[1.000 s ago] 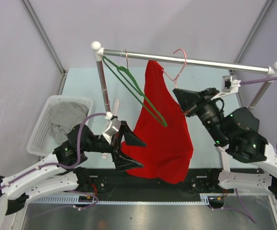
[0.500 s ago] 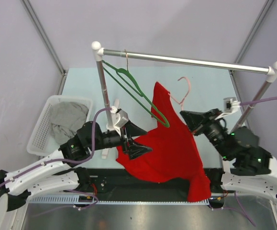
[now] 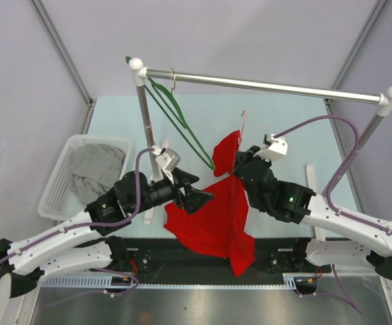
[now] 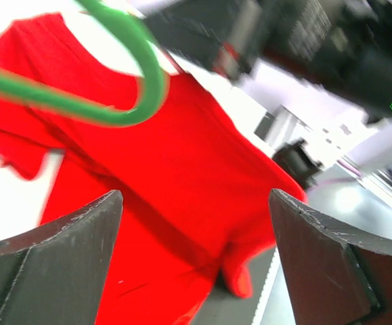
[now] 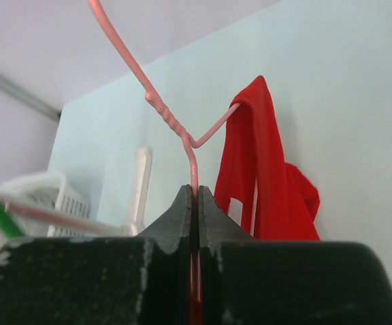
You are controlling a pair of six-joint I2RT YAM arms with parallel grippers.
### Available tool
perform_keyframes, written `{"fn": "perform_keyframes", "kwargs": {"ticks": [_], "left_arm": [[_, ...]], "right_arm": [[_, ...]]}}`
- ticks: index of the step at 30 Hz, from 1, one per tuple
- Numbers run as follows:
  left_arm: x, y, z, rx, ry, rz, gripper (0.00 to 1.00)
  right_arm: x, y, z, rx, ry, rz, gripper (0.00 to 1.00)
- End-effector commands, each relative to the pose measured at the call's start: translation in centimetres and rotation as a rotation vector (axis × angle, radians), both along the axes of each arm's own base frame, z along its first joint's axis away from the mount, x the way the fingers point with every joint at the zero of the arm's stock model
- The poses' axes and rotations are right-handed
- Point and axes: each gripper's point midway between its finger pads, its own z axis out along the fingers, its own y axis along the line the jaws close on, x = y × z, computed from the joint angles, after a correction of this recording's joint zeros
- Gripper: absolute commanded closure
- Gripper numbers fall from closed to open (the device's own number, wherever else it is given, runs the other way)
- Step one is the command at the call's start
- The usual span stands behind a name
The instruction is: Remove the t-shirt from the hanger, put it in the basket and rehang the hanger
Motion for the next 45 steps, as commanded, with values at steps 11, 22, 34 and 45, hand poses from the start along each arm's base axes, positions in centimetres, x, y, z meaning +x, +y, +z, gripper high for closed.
{"fn": "perform_keyframes", "kwargs": {"ticks": [11, 22, 34, 45], "left_arm": [[-2.0, -5.2, 5.2, 0.013, -0.048, -0.129, 0.0], [-2.2, -7.8, 1.3, 0.182, -0.086, 0.021, 0.19], [-2.5, -10.1, -0.6, 0.235, -0.073, -0.013, 0.41], [-2.1, -9.3, -0.9, 0.254, -0.075, 0.022, 1.0]], "right_arm": [[1.7, -6.4, 4.2, 0.269, -0.05, -0.299, 1.0], [0.7, -6.9, 3.7, 0.365, 0.018, -0.309, 1.0], [-0.6, -7.0, 2.6, 0.442, 0.086, -0.274, 1.0], [-1.9, -6.6, 3.0, 0.465, 0.083, -0.137, 0.95]]}}
